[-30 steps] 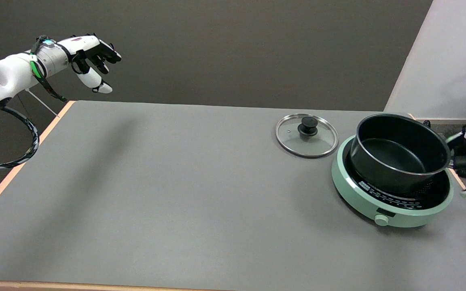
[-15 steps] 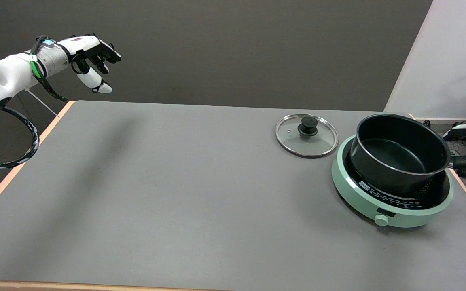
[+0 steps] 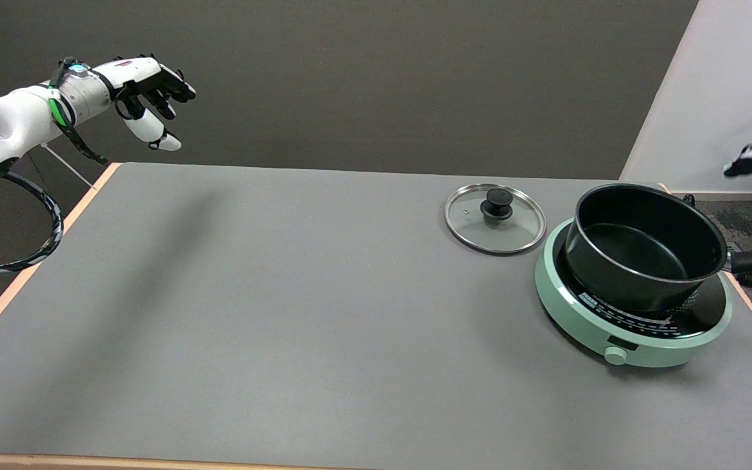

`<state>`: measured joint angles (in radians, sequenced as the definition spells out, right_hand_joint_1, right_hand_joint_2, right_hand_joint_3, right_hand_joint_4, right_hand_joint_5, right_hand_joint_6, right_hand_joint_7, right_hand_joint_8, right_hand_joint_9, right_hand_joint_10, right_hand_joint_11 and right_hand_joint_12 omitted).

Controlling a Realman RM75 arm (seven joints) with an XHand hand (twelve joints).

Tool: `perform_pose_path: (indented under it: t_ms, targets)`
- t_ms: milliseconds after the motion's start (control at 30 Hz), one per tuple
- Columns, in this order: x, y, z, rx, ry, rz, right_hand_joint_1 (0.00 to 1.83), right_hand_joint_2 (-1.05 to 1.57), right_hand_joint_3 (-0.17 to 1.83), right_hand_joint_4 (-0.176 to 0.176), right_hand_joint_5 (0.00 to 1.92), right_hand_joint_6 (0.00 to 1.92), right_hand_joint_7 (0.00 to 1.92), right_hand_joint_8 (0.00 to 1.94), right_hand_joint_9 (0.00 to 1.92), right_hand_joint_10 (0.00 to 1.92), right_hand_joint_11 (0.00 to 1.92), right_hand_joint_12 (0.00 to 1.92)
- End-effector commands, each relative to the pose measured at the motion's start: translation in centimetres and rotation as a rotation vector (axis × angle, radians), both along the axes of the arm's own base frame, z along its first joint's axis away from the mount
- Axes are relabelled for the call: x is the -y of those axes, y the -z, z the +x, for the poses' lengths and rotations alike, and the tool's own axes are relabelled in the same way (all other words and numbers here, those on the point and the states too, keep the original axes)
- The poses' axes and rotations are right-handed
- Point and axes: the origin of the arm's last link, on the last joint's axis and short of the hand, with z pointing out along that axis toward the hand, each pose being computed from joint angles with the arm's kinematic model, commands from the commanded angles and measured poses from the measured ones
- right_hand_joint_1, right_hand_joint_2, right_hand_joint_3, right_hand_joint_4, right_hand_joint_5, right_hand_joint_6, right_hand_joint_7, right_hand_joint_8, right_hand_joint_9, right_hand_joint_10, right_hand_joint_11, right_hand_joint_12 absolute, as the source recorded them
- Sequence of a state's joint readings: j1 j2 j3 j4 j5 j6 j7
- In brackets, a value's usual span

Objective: Place the pot onto the induction cooker.

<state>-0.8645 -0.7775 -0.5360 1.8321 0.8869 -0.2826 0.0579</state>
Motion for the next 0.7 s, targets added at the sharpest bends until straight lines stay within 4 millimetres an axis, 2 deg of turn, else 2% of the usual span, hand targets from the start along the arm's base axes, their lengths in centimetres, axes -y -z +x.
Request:
perform_pose_path:
  t_ms: [33,200,633,700]
  targets:
    - [1.8,0.5,7.5,0.079,-0.478,0.095,1.28,-1.05,1.37,-0.112,0.35,0.35,0.35,0.35,0.35,0.35,0.35,0.35]
    - [2.2,1.2,8.7,0.142,-0.606,0.139,1.26,-1.05,1.28,-0.104,0.25,0.25,0.25,0.25,0.25,0.25,0.25,0.25]
    - [5.5,4.5,11.2,0.133,-0.673,0.284,1.24,-1.02,1.18,-0.085,0.14,0.14,0.14,0.14,0.14,0.14,0.14,0.14]
    - [6.0,4.9,11.5,0.132,-0.683,0.305,1.26,-1.01,1.15,-0.097,0.12,0.12,0.12,0.12,0.12,0.12,0.12,0.12]
